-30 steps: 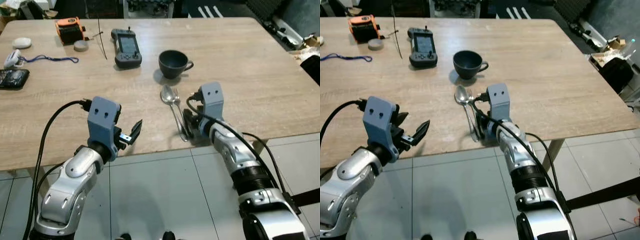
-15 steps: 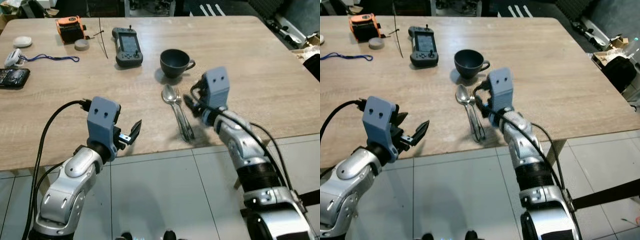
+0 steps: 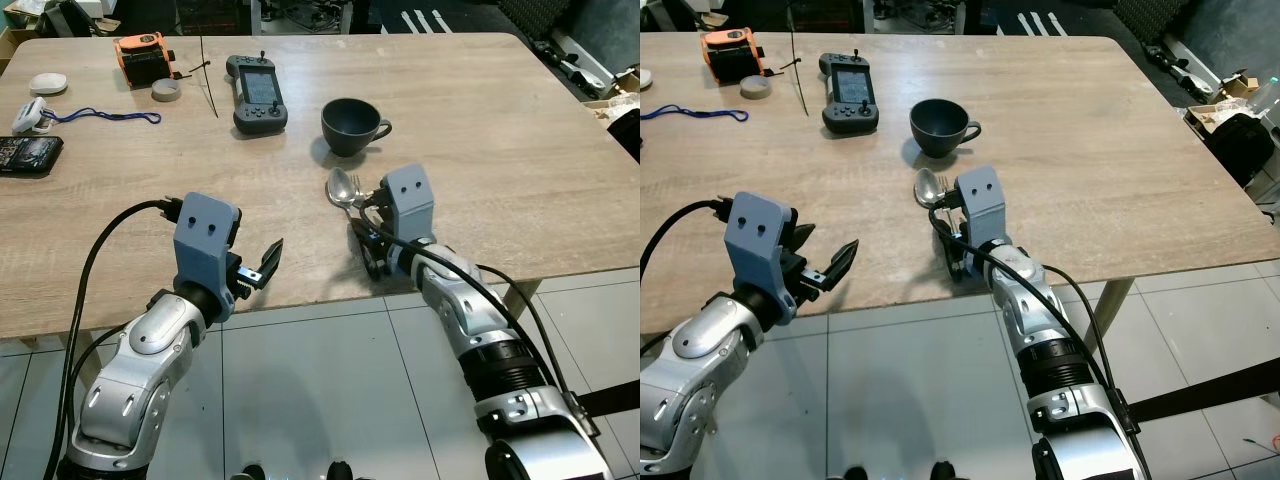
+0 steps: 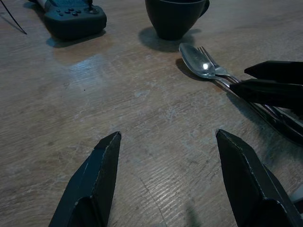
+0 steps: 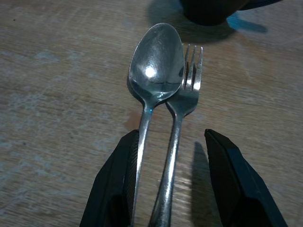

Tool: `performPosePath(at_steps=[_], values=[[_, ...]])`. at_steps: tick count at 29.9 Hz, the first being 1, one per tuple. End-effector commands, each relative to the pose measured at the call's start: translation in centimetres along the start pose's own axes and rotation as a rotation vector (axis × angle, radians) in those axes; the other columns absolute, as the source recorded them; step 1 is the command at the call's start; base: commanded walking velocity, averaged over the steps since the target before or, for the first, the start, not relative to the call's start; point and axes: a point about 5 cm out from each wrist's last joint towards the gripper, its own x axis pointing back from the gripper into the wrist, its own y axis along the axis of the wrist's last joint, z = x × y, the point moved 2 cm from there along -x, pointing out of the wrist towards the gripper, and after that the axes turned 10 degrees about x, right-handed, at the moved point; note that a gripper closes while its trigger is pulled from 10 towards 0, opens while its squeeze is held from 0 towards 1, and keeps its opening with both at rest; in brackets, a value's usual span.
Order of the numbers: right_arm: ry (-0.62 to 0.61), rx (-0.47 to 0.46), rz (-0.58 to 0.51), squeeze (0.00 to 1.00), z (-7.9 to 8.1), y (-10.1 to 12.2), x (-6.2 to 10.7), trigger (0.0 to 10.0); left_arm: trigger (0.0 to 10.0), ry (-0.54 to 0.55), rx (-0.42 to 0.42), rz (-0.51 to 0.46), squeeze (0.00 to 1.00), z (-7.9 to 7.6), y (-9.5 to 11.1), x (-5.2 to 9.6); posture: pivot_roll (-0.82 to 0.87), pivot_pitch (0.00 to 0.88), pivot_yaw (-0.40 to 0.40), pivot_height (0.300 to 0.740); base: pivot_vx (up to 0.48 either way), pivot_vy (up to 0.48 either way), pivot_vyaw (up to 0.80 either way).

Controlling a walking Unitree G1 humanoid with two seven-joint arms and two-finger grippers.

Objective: Setting the table

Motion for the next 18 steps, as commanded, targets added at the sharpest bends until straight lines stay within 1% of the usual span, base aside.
performPosePath(at_steps=[1, 4, 8, 9, 13, 18], values=[[0.006, -0.047, 0.021, 0.00, 0.0, -0.8, 0.2, 10.0, 10.0, -0.006, 0.002, 0.015, 0.00, -0.1, -0.3, 0.3, 0.11, 0.310, 0.016, 0.740, 0.000, 0.000, 0.00], [-0.005, -0.081, -0.036, 0.00, -0.8, 0.7, 0.3, 10.0, 10.0, -0.007, 0.005, 0.014, 0.00, -0.2, -0.4, 0.3, 0.10, 0.307, 0.015, 0.740, 0.000, 0.000, 0.00], [-0.028, -0.083, -0.065, 0.00, -1.3, 1.3, 0.4, 10.0, 10.0, -0.009, 0.006, 0.014, 0.00, -0.2, -0.4, 0.2, 0.10, 0.307, 0.015, 0.740, 0.000, 0.000, 0.00], [-0.056, -0.067, -0.073, 0.00, -1.7, 1.4, 0.3, 10.0, 10.0, -0.009, 0.006, 0.014, 0.00, -0.2, -0.4, 0.2, 0.10, 0.307, 0.017, 0.740, 0.000, 0.000, 0.00], [-0.069, -0.058, -0.066, 0.00, -1.9, 1.1, 0.3, 10.0, 10.0, -0.009, 0.005, 0.013, 0.00, -0.2, -0.3, 0.2, 0.11, 0.308, 0.017, 0.740, 0.000, 0.000, 0.00], [-0.065, -0.053, -0.049, 0.00, -1.7, 0.6, 0.3, 10.0, 10.0, -0.005, 0.003, 0.016, 0.00, -0.1, -0.3, 0.3, 0.11, 0.311, 0.017, 0.740, 0.000, 0.000, 0.00]])
